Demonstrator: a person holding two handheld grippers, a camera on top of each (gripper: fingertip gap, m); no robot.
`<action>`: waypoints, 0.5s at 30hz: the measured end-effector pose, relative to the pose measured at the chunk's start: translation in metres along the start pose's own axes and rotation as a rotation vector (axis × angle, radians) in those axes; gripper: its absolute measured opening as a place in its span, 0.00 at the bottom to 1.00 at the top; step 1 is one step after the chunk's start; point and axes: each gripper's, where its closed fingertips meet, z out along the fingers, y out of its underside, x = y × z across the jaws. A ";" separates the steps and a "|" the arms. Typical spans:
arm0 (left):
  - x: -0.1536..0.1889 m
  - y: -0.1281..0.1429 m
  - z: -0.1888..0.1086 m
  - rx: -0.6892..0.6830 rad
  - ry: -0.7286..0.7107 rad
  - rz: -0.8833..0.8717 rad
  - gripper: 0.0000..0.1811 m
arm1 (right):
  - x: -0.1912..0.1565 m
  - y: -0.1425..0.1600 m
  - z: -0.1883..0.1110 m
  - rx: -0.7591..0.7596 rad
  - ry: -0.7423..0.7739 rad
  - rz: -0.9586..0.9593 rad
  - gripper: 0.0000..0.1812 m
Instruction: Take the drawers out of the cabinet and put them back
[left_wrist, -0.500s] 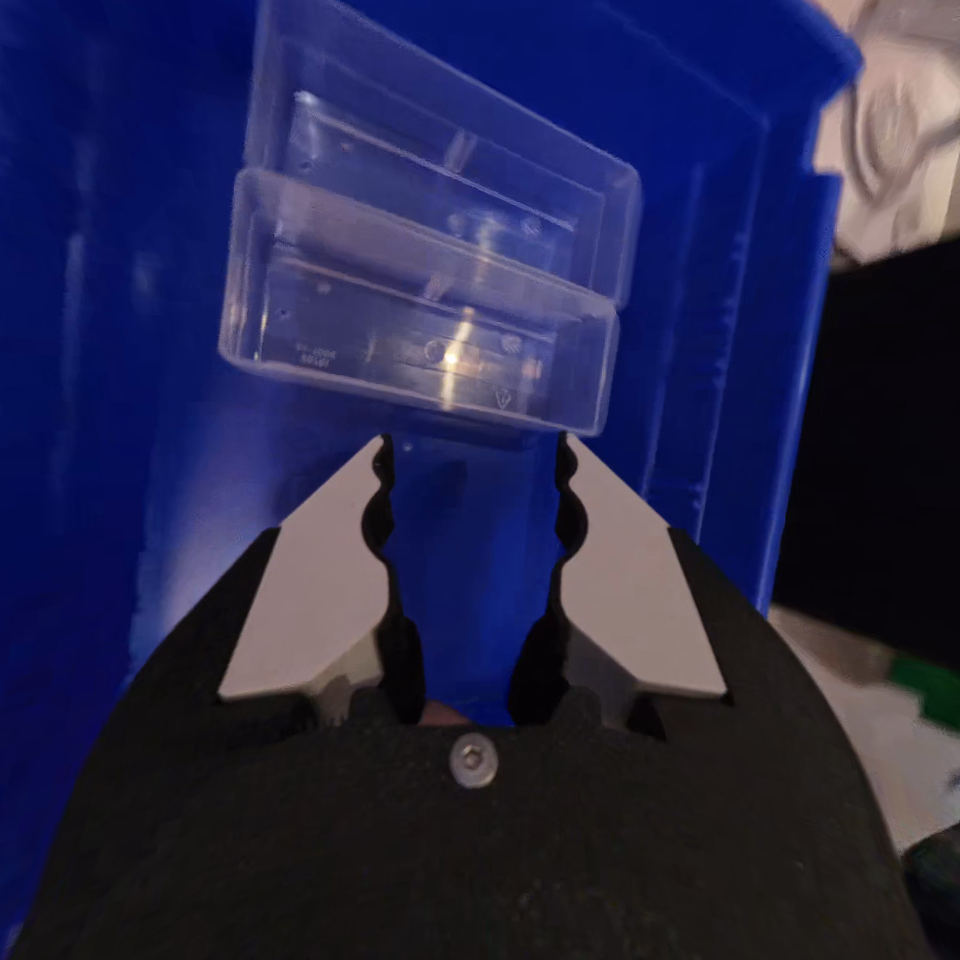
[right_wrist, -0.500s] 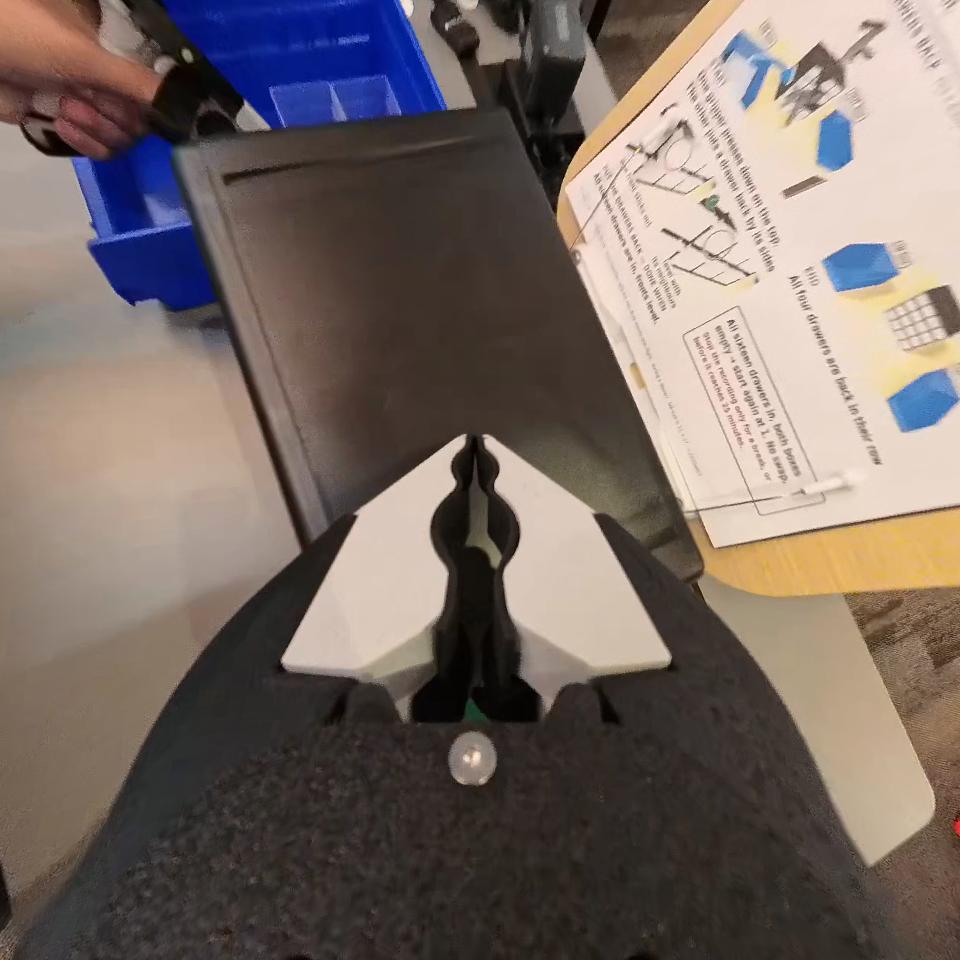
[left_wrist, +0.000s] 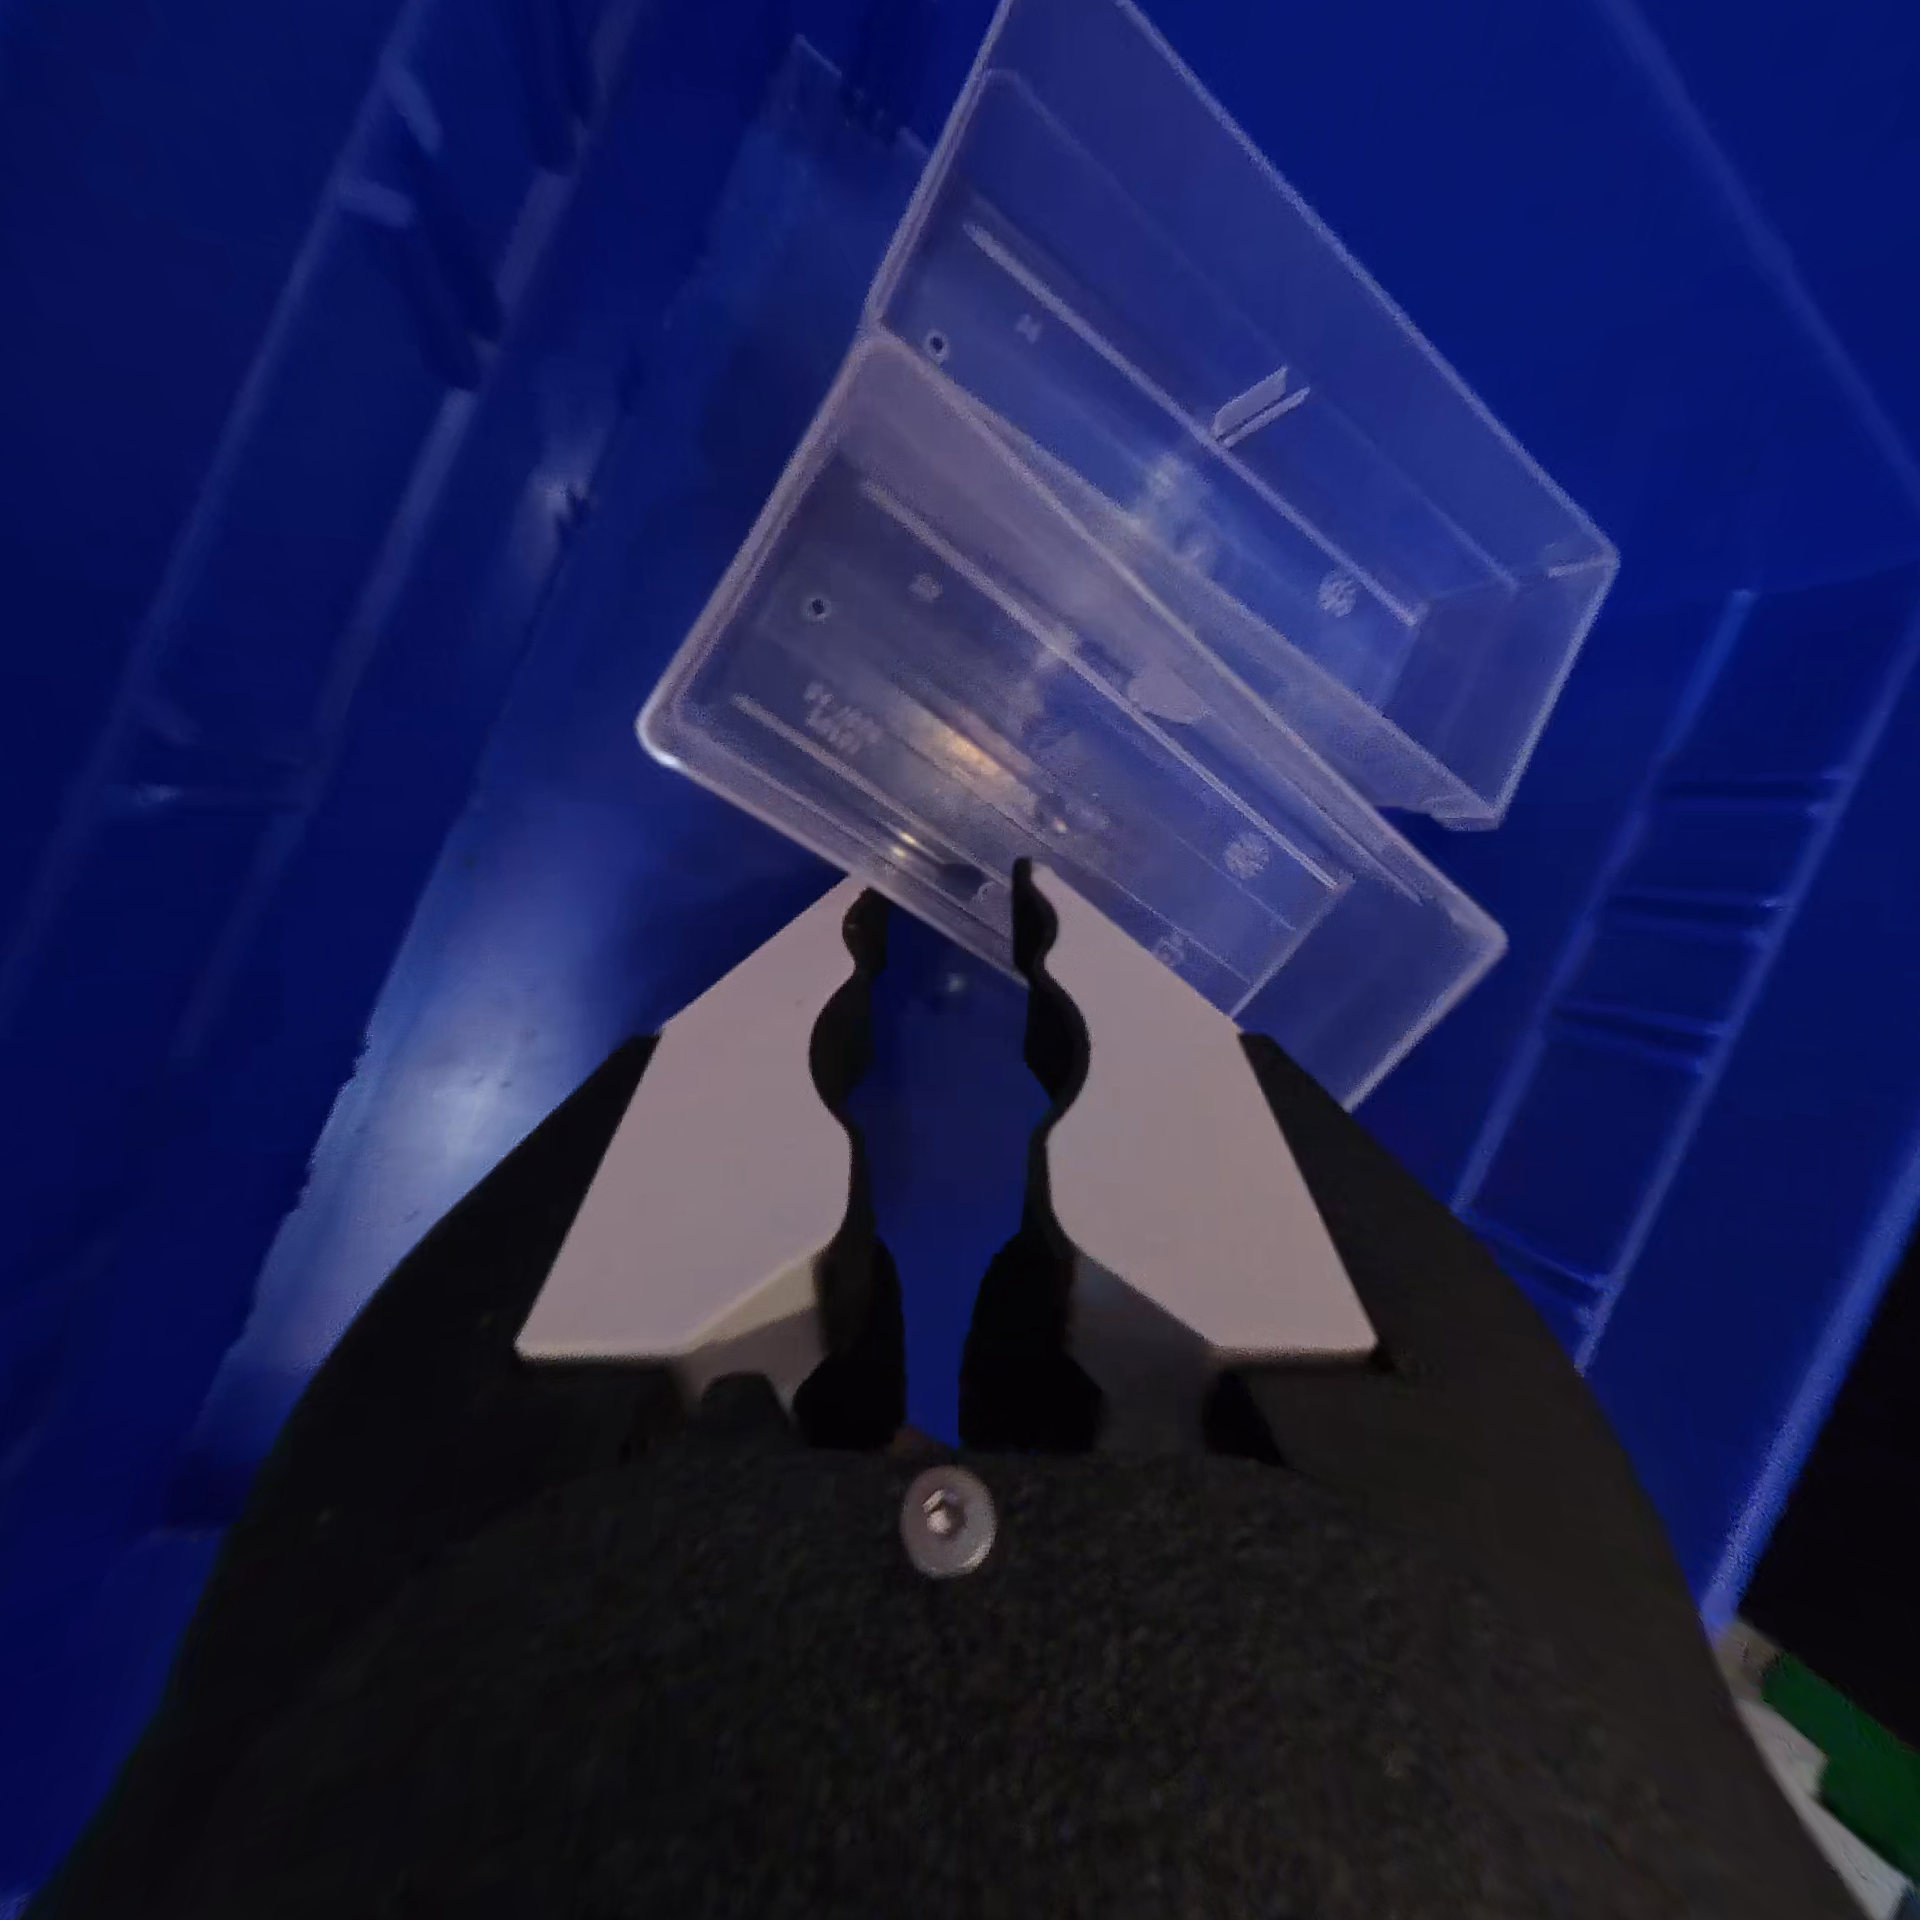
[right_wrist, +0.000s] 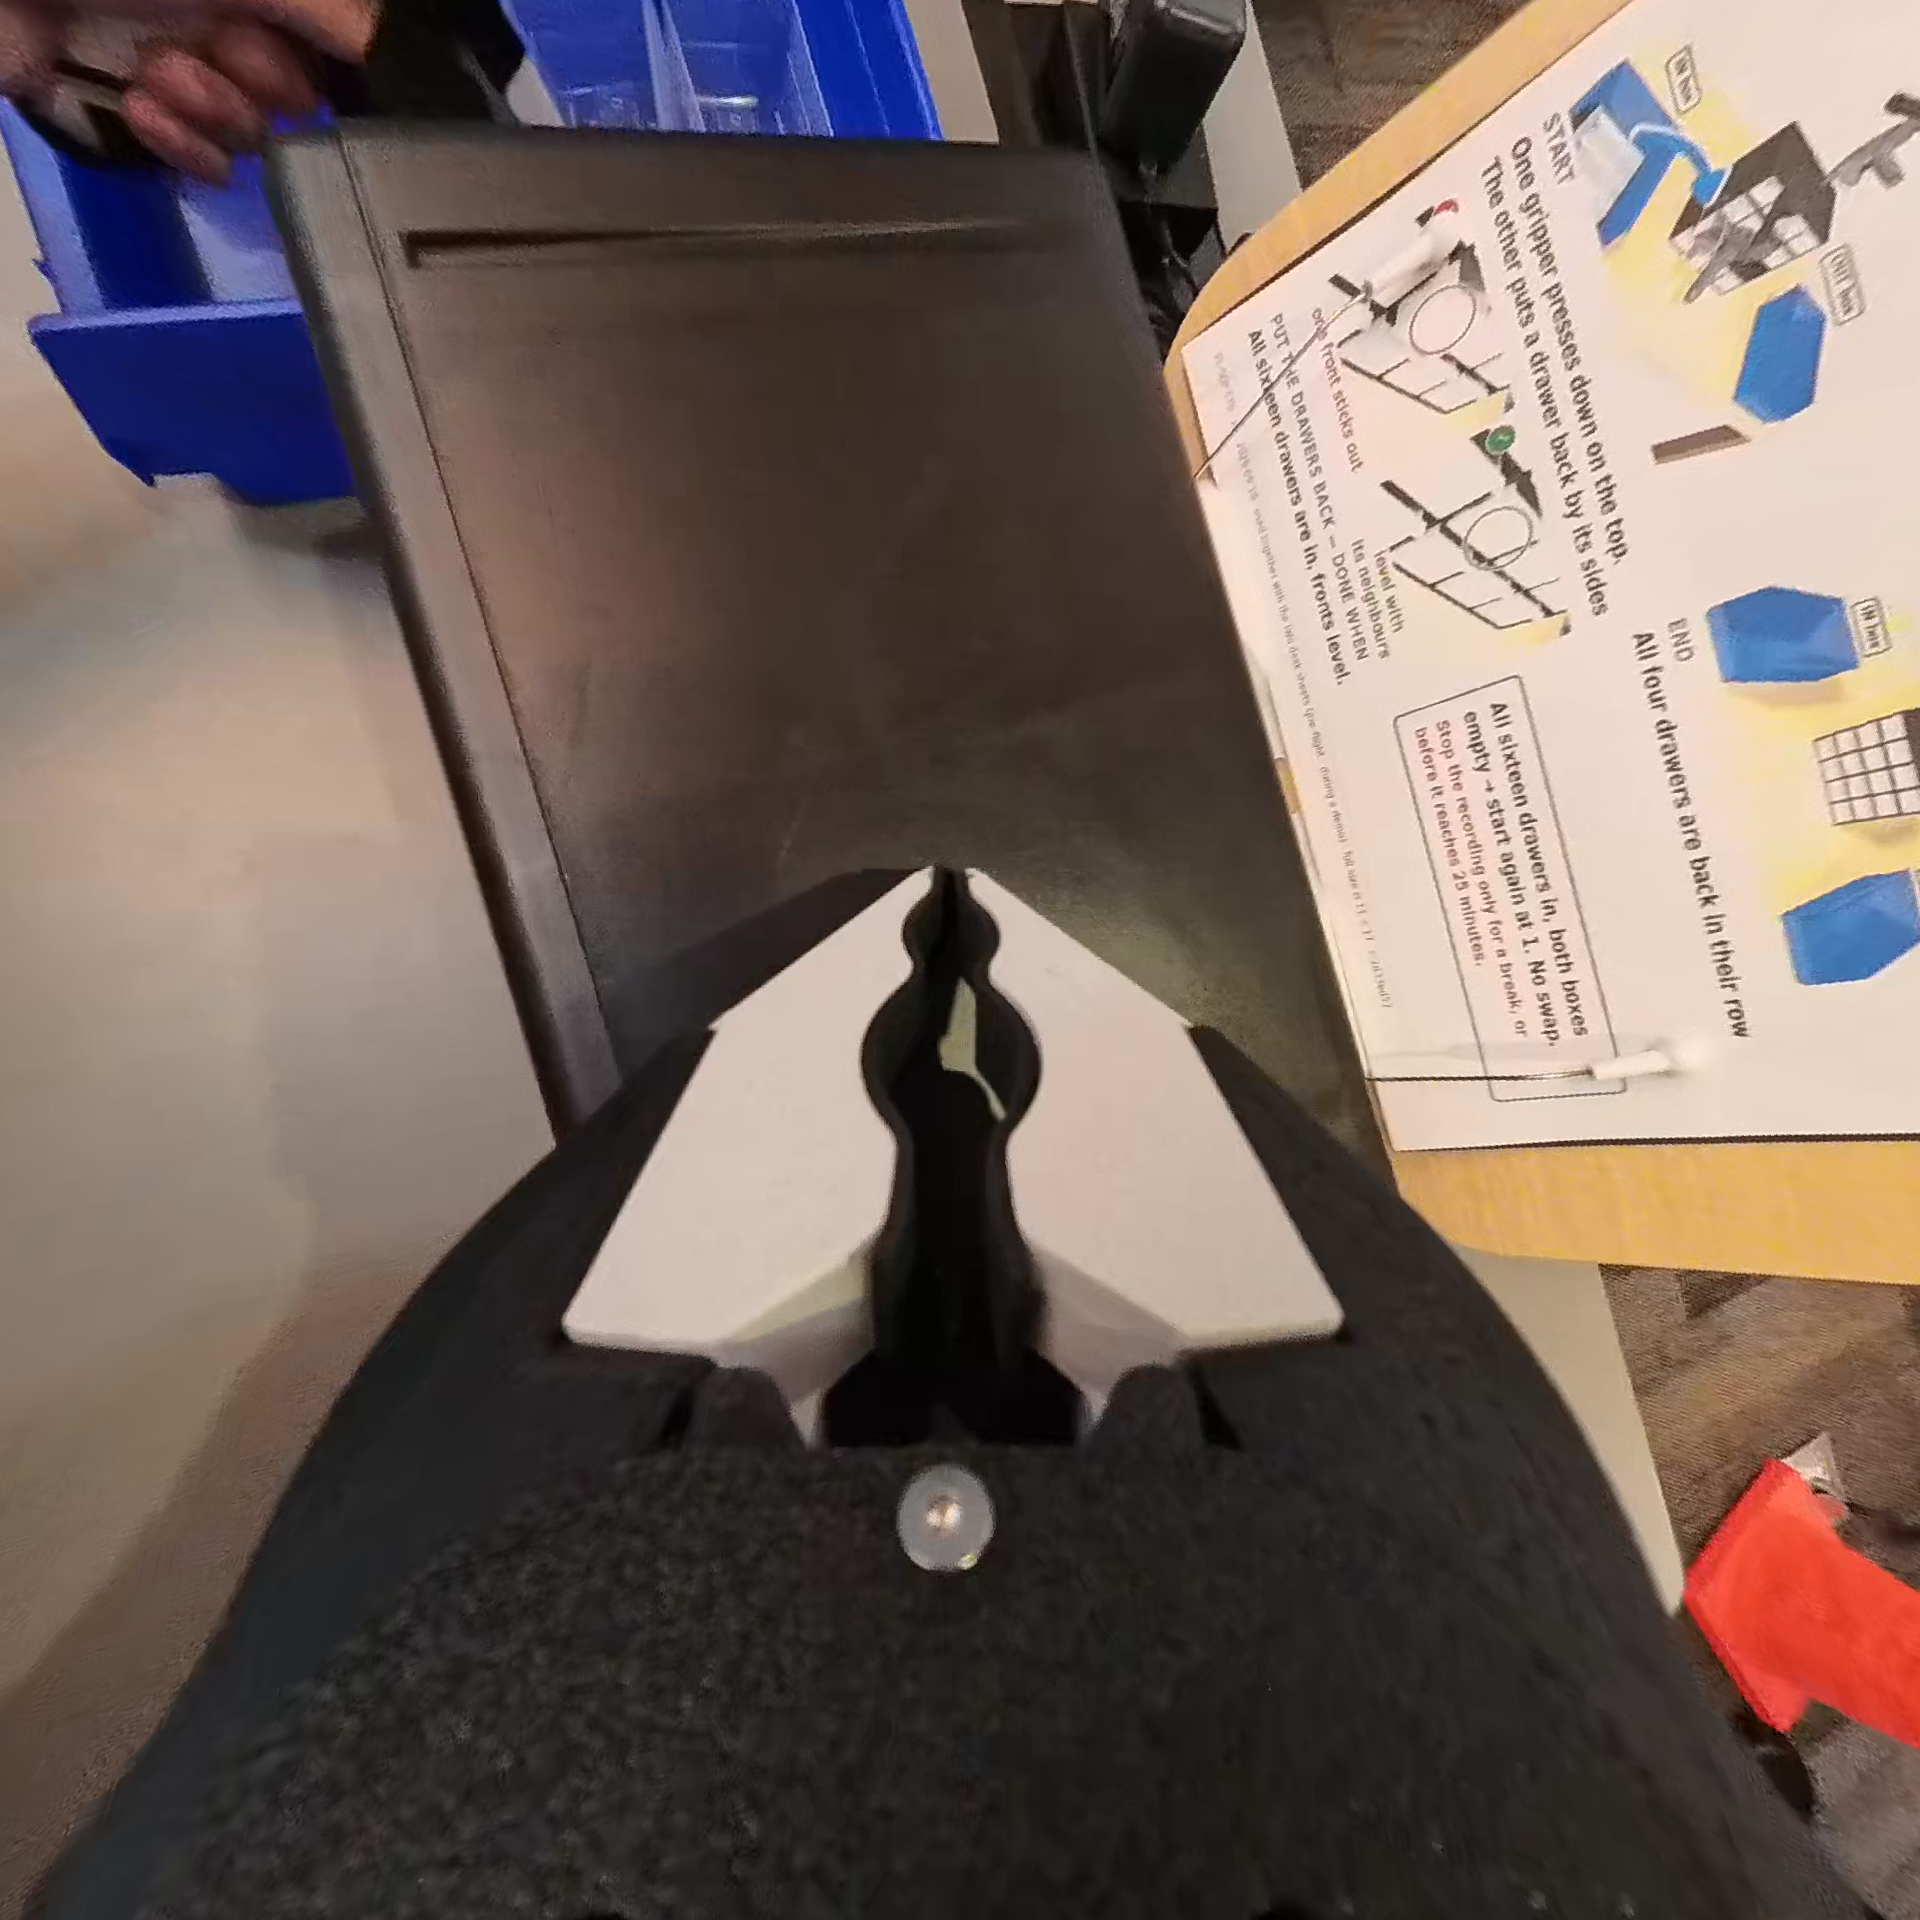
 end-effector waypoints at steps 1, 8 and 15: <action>-0.004 0.002 -0.001 0.000 -0.011 0.004 0.10 | 0.000 0.000 0.000 0.002 0.003 0.002 0.00; -0.011 0.007 -0.026 0.007 0.028 0.086 0.00 | -0.002 0.001 0.000 -0.055 -0.076 -0.065 0.00; 0.033 0.014 -0.150 0.111 0.096 0.548 0.00 | -0.010 -0.002 0.001 -0.145 -0.312 -0.039 0.00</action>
